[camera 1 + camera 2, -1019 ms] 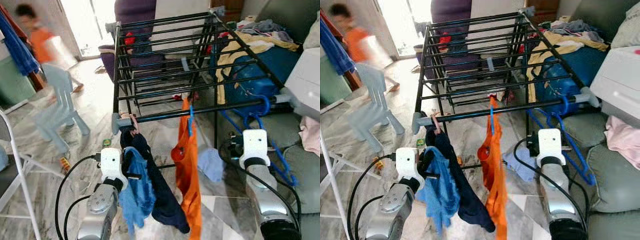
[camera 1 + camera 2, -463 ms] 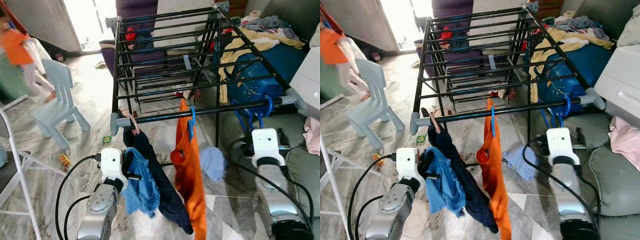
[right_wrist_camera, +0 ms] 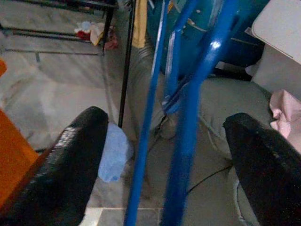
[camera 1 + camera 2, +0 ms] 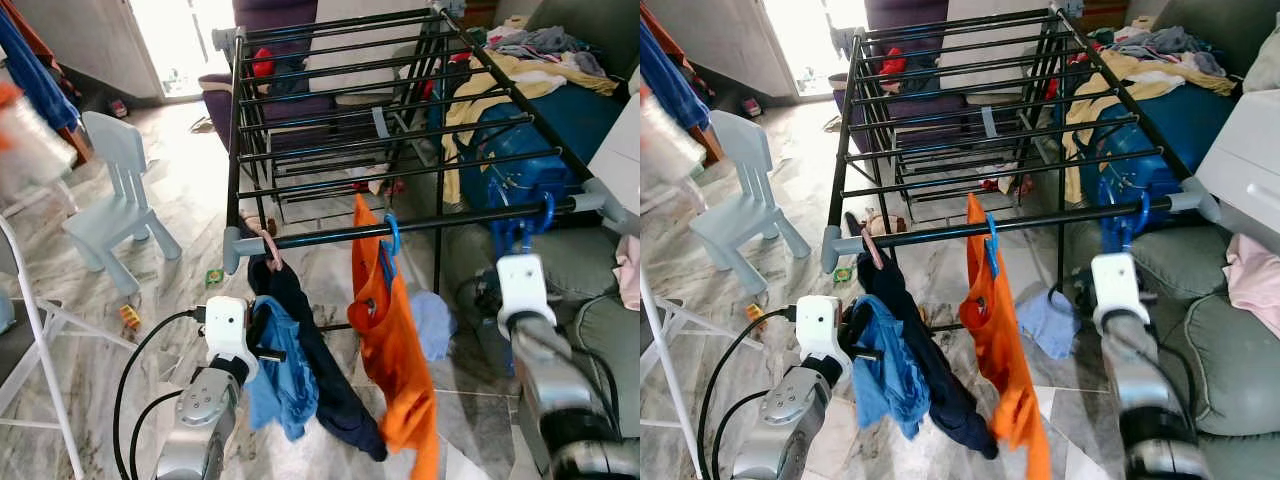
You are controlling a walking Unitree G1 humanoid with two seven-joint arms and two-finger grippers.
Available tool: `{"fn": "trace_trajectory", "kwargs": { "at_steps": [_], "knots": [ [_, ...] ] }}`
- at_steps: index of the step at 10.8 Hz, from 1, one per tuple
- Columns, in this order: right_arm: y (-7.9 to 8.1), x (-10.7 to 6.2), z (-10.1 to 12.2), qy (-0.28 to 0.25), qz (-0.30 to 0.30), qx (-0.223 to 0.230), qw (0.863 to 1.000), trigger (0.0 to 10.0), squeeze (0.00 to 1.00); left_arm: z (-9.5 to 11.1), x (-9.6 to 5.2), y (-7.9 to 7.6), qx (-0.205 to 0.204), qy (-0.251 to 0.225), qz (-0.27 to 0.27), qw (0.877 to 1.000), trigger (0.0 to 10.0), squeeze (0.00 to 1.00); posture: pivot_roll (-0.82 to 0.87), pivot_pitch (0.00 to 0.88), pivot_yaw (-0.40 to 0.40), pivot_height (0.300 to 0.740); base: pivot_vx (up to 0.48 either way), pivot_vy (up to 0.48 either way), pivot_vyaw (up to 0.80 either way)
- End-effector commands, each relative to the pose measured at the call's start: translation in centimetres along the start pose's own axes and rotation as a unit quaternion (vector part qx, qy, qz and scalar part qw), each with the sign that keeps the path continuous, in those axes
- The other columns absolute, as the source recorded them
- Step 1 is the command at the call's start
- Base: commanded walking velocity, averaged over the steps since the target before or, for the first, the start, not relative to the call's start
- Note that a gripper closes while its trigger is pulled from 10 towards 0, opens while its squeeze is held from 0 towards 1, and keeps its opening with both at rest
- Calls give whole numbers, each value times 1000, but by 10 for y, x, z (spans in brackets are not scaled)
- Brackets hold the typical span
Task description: Hang hanger
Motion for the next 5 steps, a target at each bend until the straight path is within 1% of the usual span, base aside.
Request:
{"fn": "trace_trajectory", "kwargs": {
  "at_steps": [1,3,5],
  "knots": [
    [-2,4,5,2,-9,20,1000,0,0,1,2,1,6,0,-3,1000,10000,0,-117,0,97,740,0,0,0],
    [-4,5,-1,14,-21,37,999,0,0,2,2,-1,9,0,-9,1000,10000,0,-115,0,99,740,0,0,0],
    [-1,5,-6,19,-21,49,998,0,0,2,2,-4,14,0,-18,1000,10000,0,-118,0,106,740,0,0,0]
  ]
}}
Point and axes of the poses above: a point about 5 cm out from each wrist's last joint towards the gripper, its own x axis pointing out of the wrist towards the gripper, its own z axis along the axis of the wrist's last joint, y = z × x, the point moved 6 cm from there along x, pointing out of the wrist towards the gripper, and after that the axes turned 7 degrees about x, right-handed, at the moved point
